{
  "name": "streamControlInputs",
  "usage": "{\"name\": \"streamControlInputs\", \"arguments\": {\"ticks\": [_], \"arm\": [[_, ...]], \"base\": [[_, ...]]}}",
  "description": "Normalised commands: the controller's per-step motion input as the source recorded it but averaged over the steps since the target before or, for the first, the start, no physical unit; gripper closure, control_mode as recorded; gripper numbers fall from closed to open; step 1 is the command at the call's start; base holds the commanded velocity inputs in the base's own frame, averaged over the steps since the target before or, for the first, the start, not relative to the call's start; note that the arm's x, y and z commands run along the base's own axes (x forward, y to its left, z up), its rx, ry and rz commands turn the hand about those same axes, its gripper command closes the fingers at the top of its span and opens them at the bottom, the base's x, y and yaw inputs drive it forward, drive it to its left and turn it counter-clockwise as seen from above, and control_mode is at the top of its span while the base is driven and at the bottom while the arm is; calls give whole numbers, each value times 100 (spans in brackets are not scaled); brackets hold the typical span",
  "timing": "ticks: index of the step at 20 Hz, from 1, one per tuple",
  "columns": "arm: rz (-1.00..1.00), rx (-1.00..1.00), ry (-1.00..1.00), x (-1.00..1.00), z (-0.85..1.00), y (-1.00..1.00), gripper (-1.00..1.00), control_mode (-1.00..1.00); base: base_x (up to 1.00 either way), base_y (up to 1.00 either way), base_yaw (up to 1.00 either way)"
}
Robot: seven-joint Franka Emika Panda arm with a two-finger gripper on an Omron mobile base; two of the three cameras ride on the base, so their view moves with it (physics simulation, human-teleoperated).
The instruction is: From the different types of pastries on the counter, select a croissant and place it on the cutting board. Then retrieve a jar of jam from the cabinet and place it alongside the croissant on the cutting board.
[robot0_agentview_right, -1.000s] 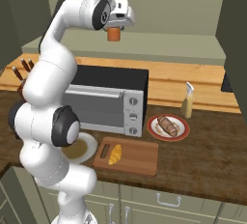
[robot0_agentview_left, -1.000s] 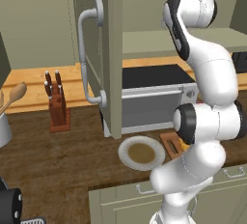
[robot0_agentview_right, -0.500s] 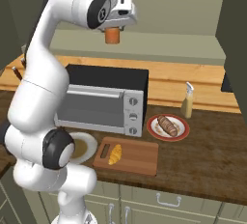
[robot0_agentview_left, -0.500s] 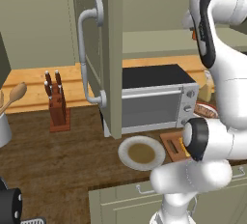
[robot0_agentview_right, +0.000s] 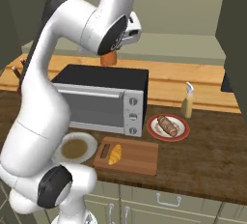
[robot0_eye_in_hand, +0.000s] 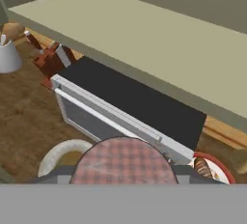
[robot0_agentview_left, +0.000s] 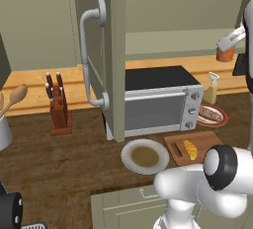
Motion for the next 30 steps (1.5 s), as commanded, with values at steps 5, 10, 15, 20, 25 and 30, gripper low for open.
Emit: {"name": "streamControlInputs", "arguments": {"ticks": [5,10,15,20,25,30], "arm": [[29,0,-14,-100,-48,-7,100,-100],[12,-1,-18,-79,-38,9,100,-100],[3,-33,-2,-51,-86,18,100,-100],[2,-30,0,-30,-89,5,100,-100],[12,13,0,-1,-40,-1,100,-100],[21,26,0,1,-41,-7,100,-100]], "base": [[0,0,0],[0,0,0],[0,0,0],[0,0,0],[0,0,0],[0,0,0]]}}
